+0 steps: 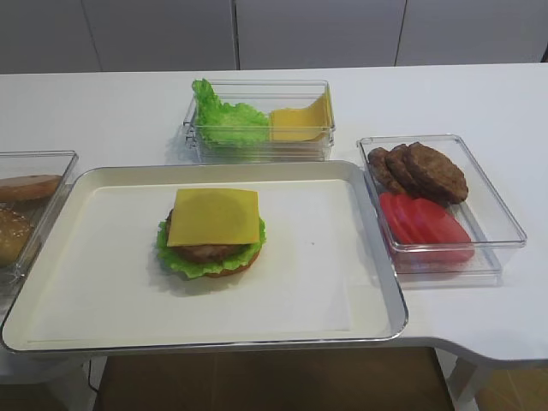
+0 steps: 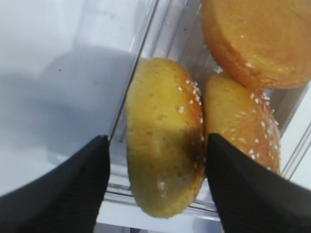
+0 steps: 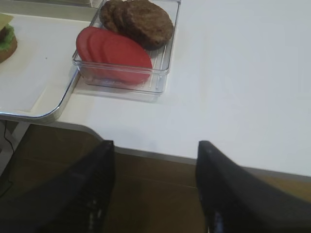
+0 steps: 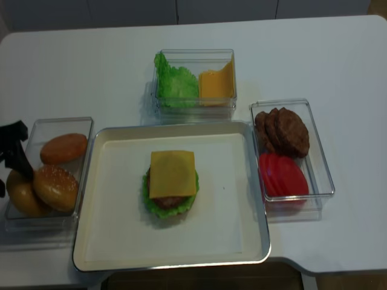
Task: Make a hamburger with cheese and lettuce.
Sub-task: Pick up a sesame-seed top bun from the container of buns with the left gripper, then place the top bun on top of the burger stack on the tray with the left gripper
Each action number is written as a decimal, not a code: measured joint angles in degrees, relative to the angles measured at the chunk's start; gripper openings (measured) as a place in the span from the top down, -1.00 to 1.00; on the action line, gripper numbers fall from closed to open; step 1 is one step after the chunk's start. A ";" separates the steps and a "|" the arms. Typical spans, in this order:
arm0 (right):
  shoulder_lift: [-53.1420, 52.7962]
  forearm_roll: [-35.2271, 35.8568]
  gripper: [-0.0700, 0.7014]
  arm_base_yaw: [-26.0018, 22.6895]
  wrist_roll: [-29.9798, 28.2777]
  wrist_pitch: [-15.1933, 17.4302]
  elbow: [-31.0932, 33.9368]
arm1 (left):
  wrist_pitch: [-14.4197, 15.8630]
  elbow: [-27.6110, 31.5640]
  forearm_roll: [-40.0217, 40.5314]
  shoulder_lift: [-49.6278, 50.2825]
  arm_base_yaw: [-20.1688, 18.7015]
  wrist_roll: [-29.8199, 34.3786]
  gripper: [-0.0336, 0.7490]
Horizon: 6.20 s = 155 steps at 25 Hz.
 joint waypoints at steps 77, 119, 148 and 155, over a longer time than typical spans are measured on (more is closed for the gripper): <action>0.00 0.00 -0.29 0.00 -0.05 0.13 0.00 | 0.58 -1.05 -5.93 -12.63 0.00 4.84 0.25; 0.00 0.00 -0.29 0.00 0.05 0.13 0.00 | -1.08 -1.42 -46.21 5.20 -22.76 15.36 0.25; 0.00 0.00 -0.29 0.00 0.05 0.13 0.00 | -1.54 -1.50 -45.11 9.74 -24.37 15.28 0.25; 0.00 0.00 -0.29 0.00 0.05 0.13 0.00 | -1.54 -1.82 -44.42 9.74 -24.37 14.47 0.25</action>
